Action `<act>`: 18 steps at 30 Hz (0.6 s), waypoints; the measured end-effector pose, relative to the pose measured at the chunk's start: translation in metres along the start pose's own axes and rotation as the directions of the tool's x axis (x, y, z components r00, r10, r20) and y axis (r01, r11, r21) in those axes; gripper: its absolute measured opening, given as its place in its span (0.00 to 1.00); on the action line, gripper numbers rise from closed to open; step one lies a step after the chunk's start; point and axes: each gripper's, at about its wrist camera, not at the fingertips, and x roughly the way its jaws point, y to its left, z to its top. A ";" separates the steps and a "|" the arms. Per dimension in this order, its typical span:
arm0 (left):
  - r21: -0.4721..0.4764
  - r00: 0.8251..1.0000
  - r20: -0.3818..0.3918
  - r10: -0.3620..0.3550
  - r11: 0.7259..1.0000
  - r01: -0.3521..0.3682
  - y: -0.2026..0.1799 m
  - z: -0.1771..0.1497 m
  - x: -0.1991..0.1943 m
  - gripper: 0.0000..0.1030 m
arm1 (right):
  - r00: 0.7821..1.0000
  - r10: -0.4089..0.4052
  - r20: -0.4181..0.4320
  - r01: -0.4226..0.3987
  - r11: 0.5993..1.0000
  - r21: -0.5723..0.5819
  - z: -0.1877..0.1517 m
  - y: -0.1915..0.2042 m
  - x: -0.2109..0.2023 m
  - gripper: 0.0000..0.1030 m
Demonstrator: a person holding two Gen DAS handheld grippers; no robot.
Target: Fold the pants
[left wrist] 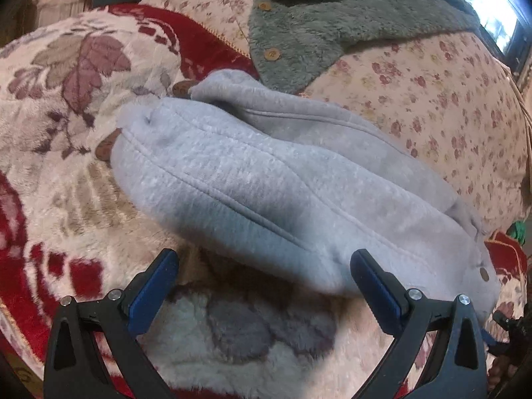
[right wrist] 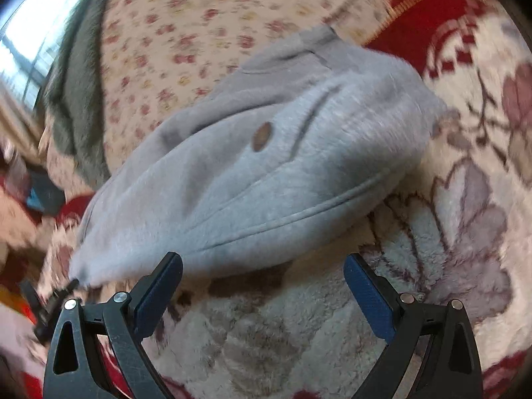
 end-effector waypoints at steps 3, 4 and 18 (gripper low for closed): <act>-0.010 1.000 -0.016 -0.003 1.000 0.003 0.000 0.003 0.011 1.00 | 1.000 0.024 0.019 -0.025 0.999 0.027 0.004 -0.005 0.004 0.97; -0.011 1.000 -0.019 0.002 1.000 -0.003 -0.001 0.005 0.015 1.00 | 0.999 0.016 0.028 -0.017 1.000 0.012 0.006 -0.003 0.005 0.97; 0.000 0.999 -0.004 -0.044 0.999 0.044 -0.010 0.030 0.028 0.23 | 0.986 0.145 0.089 -0.152 0.985 0.086 0.038 -0.020 0.016 0.26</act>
